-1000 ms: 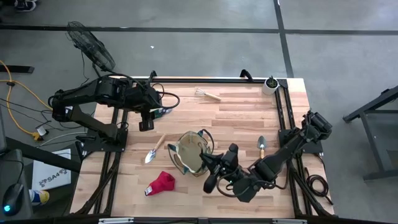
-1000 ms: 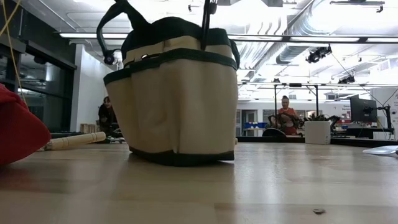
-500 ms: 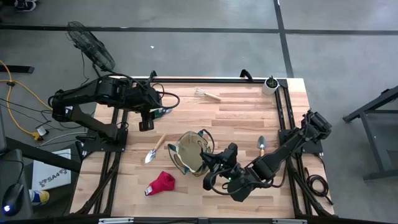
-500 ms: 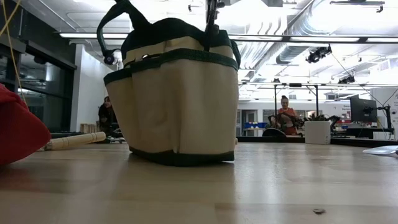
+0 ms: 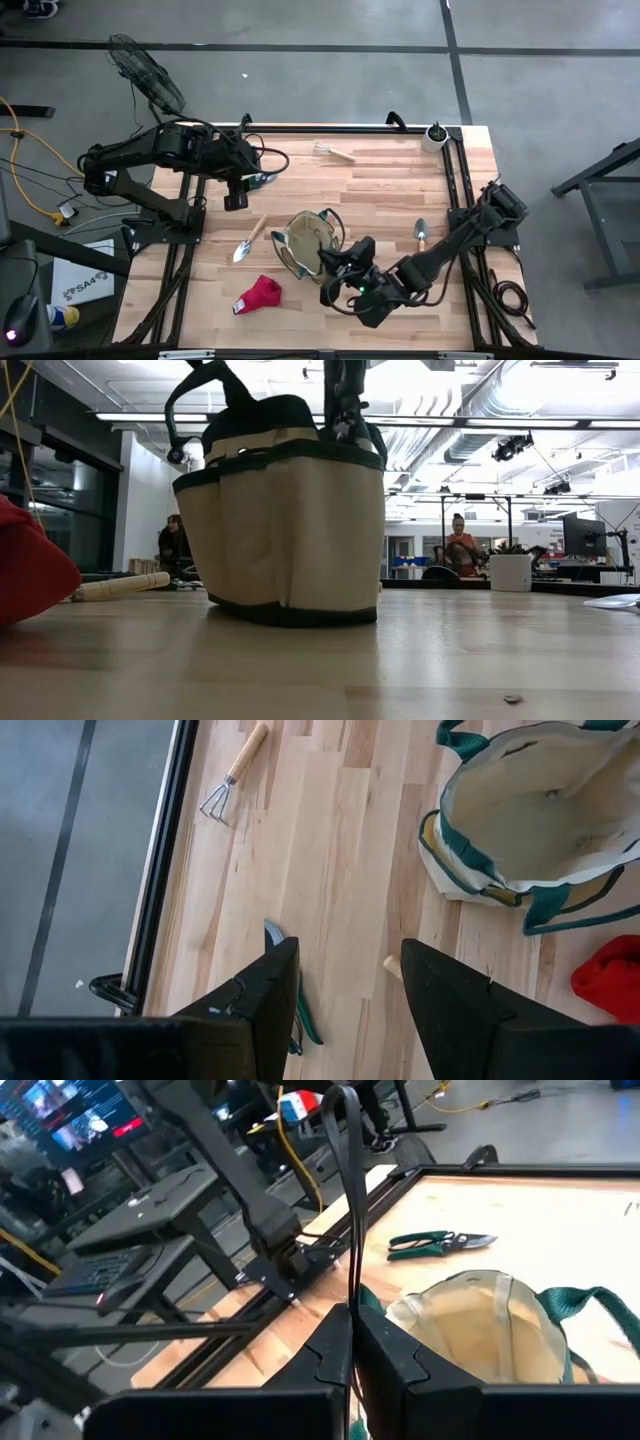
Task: Pick & Place Garden tools in Gardening bag
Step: Put the right green shear scissors into the light brown gardening bag
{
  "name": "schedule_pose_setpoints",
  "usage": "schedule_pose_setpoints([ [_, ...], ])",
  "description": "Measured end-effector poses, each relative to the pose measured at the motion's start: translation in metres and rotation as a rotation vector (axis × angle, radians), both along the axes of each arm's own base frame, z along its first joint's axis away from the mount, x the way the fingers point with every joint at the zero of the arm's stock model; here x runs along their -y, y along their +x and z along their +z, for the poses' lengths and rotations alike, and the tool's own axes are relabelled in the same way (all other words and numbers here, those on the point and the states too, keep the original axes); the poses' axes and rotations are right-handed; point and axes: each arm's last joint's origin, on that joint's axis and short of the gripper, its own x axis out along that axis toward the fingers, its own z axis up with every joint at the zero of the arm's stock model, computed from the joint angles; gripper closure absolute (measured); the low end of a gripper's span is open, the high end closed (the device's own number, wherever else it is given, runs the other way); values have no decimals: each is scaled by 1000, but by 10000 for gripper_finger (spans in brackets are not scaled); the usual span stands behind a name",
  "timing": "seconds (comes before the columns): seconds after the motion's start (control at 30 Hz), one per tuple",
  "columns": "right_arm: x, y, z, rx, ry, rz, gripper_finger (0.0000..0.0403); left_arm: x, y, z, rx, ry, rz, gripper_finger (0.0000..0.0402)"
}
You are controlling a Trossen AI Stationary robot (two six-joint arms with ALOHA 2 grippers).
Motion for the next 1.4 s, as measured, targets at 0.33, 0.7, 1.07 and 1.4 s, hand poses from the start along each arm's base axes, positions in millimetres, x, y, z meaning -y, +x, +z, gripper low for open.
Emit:
schedule_pose_setpoints([
  [0.33,-1,2,-1,-52,-96,23,399,0,0,0,1,-2,2,231],
  [0.7,0,5,6,-147,-189,231,399,0,0,0,1,-2,1,231],
  [1.07,4,-4,14,-124,-171,149,399,0,0,0,0,-4,1,231],
  [1.4,3,-13,3,-163,-105,104,399,0,0,0,0,-5,0,231],
])
